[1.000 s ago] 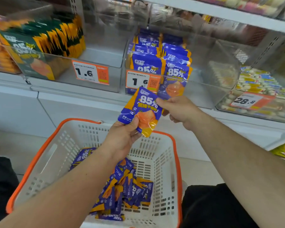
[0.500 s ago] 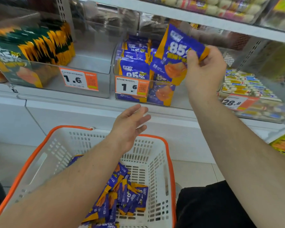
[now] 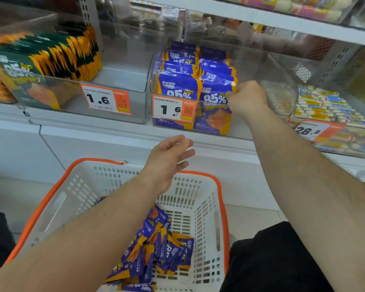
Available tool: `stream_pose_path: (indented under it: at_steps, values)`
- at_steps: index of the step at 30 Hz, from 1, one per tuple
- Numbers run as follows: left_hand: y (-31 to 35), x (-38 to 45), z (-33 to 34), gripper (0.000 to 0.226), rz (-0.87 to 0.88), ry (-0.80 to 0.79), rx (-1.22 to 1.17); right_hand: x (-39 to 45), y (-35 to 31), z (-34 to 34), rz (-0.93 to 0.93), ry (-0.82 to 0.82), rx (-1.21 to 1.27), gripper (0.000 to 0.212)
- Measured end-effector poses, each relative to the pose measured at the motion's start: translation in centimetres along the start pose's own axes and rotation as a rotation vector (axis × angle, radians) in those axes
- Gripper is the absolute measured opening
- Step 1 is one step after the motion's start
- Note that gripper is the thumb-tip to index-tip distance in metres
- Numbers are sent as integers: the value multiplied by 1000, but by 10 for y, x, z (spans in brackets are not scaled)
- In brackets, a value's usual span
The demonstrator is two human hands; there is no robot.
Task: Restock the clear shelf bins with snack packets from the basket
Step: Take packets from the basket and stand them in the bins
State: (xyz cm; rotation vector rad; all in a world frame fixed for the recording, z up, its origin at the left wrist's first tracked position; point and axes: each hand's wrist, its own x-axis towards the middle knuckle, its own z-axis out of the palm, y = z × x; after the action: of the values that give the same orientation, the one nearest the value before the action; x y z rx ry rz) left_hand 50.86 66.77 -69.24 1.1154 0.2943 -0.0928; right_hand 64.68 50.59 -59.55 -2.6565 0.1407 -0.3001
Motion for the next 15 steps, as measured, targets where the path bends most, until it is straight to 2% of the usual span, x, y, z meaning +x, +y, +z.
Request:
stream_pose_path:
  at_steps: [2,4,6,8,10,12,15]
  values:
    - [-2,0,-3,35,-2,4,12,-7,0,1,58,20,-69,47]
    - [-6,0,-8,36,-10,6,29,-21,1,7,27,178,-124,51]
    - [-13,-3,-16,36,-17,10,60,-40,6,21,-221,442,-115,44]
    - [-21,-5,-29,36,-28,24,96,-59,9,43,-571,588,-60,35]
    - [-32,-8,-44,35,-57,51,121,-72,11,66,-766,581,-36,29]
    - [-45,-12,-60,34,-103,88,124,-84,12,85,-856,521,-94,29]
    - [-63,-13,-82,35,-162,147,138,-100,18,118,-1003,352,-185,32]
